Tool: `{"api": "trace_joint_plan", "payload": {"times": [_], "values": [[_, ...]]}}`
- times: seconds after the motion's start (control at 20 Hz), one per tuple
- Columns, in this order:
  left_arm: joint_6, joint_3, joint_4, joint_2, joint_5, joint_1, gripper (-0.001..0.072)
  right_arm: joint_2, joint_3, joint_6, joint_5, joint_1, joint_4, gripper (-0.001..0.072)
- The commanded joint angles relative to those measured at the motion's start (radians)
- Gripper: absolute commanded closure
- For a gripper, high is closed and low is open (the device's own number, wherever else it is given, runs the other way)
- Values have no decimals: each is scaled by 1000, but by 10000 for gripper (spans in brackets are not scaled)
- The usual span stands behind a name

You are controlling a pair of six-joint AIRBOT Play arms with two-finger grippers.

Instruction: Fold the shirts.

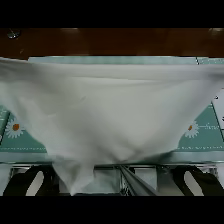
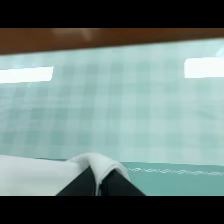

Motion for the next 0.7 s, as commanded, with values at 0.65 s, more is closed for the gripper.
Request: {"api": "trace_joint_plan", "payload": {"times": [0.65], "values": [[-109, 104, -315, -919, 371, -122, 680, -1093, 280, -41, -353, 0, 347, 682]]}}
